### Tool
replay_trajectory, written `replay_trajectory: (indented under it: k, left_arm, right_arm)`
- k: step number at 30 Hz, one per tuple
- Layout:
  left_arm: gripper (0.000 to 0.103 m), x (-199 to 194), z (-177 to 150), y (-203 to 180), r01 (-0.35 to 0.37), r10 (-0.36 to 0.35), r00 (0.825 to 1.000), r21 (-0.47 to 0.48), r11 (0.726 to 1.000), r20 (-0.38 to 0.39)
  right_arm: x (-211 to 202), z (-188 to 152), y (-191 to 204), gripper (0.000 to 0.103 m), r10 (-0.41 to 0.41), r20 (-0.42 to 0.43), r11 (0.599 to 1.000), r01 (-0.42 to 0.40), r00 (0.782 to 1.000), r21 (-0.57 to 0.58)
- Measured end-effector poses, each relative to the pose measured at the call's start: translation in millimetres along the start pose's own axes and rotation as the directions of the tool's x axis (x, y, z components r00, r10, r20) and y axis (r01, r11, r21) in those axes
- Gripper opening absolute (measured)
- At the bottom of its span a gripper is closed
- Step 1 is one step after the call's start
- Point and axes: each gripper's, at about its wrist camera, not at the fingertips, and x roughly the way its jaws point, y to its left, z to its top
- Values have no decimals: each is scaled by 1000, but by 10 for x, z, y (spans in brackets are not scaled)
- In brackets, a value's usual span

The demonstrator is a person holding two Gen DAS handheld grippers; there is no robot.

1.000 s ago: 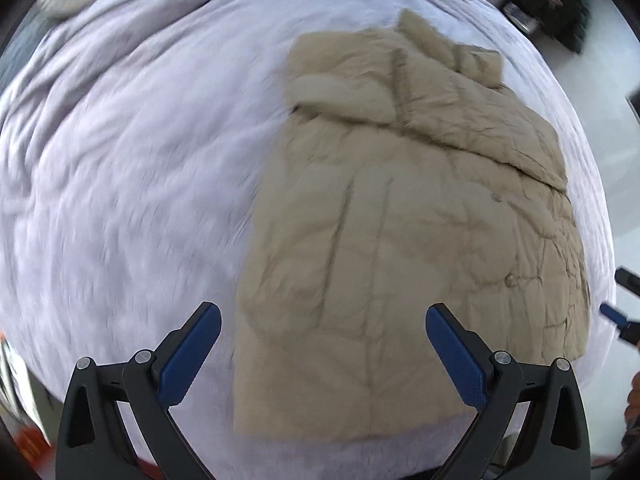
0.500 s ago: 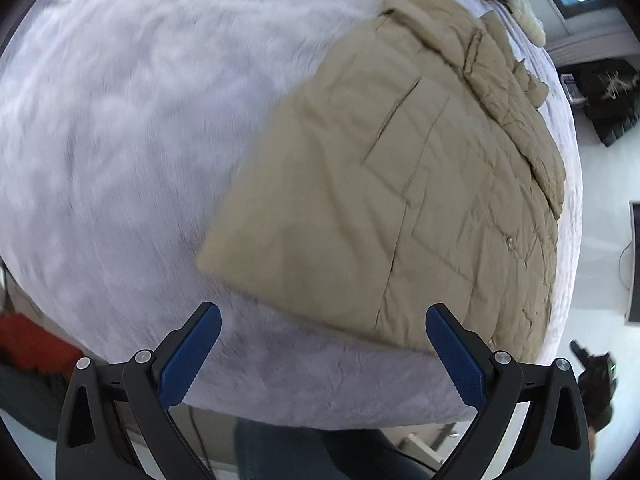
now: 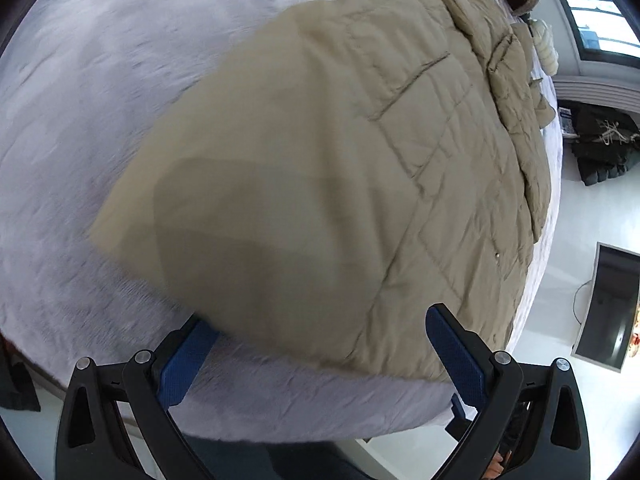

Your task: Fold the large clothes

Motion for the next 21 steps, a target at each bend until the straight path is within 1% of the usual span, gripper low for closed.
replay_trajectory:
  k: [5, 6, 7, 8, 9, 10, 11, 12, 13, 14, 15, 17, 21]
  left_arm:
    - [103, 97, 180, -191, 8, -9, 1000, 6, 1000, 3]
    - [100, 88, 200, -212, 13, -13, 1000, 8, 1000, 6]
    - [85, 67, 222, -244, 21, -21, 1000, 15, 1000, 11]
    - [76, 60, 252, -262, 22, -22, 1000, 25, 999, 3]
    - [57, 62, 272, -272, 25, -25, 1000, 32, 999, -6]
    - [35, 51, 289, -274, 36, -35, 999, 41, 999, -13]
    - [24, 31, 321, -289, 58, -56, 998, 60, 997, -25]
    - [17, 3, 343, -294, 70, -68, 997, 73, 995, -29]
    - [14, -45, 369, -305, 86, -84, 996, 89, 992, -32]
    - [14, -84, 391, -332, 105, -101, 994, 105, 989, -39]
    - [14, -131, 407, -361, 117, -112, 993, 124, 985, -46]
    - [14, -242, 435, -417, 140, -133, 989, 152, 978, -60]
    - [14, -500, 568, -594, 188, -177, 982, 206, 960, -72]
  right_arm:
    - [133, 109, 11, 90, 65, 13, 997, -66, 998, 28]
    - [166, 138, 26, 90, 82, 18, 996, -83, 996, 36]
    - [195, 157, 43, 90, 97, 22, 994, -98, 995, 44]
    - [217, 169, 68, 91, 106, 26, 993, -107, 994, 48]
    - [240, 173, 99, 91, 117, 32, 991, -119, 993, 53]
    - [255, 167, 126, 90, 124, 38, 990, -126, 992, 58]
    - [257, 158, 144, 89, 125, 42, 990, -128, 991, 59]
    - [265, 152, 167, 80, 123, 46, 990, -126, 991, 59]
    - [273, 144, 187, 56, 110, 48, 992, -112, 993, 60]
    - [264, 146, 191, 25, 94, 51, 993, -98, 994, 62]
    - [259, 137, 199, 14, 88, 56, 994, -92, 995, 66]
    - [212, 120, 242, 11, 96, 70, 994, -99, 993, 46]
    - [75, 55, 436, 9, 136, 90, 991, -134, 987, -29]
